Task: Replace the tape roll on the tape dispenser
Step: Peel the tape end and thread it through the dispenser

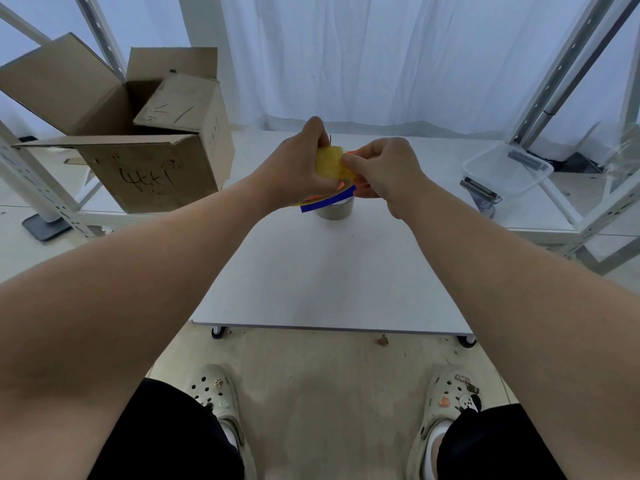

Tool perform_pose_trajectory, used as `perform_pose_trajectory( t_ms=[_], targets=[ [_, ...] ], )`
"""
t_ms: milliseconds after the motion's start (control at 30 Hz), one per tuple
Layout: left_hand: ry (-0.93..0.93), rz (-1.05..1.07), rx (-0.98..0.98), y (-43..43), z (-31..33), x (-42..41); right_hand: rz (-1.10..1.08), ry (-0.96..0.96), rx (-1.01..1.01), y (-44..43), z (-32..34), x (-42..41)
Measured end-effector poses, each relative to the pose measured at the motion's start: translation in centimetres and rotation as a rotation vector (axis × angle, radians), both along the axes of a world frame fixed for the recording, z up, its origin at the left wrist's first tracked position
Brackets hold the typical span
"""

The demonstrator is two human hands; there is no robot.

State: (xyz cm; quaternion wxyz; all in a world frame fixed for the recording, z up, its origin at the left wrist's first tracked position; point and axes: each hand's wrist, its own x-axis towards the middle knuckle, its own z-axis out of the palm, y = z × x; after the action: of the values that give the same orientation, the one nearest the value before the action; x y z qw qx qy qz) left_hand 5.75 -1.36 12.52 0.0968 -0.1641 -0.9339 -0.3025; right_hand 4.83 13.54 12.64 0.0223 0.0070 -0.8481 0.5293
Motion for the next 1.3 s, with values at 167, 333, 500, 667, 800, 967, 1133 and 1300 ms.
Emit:
perform_pose_trajectory(
  t_ms=[167, 333, 500, 667, 800, 967, 1133, 1300],
  targets=[
    [0.011, 0.003, -0.044, 0.4, 0.0, 0.2, -0.027, 0.115, 0.198, -0.5, -0.3, -0.4],
    [0.048, 0.029, -0.071, 1.1, 0.0, 0.0, -0.118, 0.152, 0.333, -1.1, -0.7, -0.9],
    [0.054, 0.022, -0.103, 1.1, 0.1, 0.1, -0.072, 0.158, 0.491, -1.1, -0.6, -0.9],
    [0.015, 0.01, -0.027, 0.9, 0.4, 0.3, 0.002, 0.059, 0.292, -0.4, -0.1, -1.0],
    [-0.037, -0.033, 0.02, 0.2, 0.4, 0.4, 0.07, -0.023, 0.062, 0.8, 0.3, -0.9],
    [-0.061, -0.053, 0.044, 0.0, 0.4, 0.4, 0.091, -0.095, -0.074, 1.6, 0.8, -0.6],
    [-0.092, -0.05, 0.016, 0.2, 0.5, 0.5, 0.125, -0.185, -0.182, 2.0, 0.9, -0.5],
    [-0.157, -0.05, 0.03, 0.3, 0.3, 0.4, 0.116, -0.22, -0.262, 1.9, 0.9, -0.7]
  ],
)
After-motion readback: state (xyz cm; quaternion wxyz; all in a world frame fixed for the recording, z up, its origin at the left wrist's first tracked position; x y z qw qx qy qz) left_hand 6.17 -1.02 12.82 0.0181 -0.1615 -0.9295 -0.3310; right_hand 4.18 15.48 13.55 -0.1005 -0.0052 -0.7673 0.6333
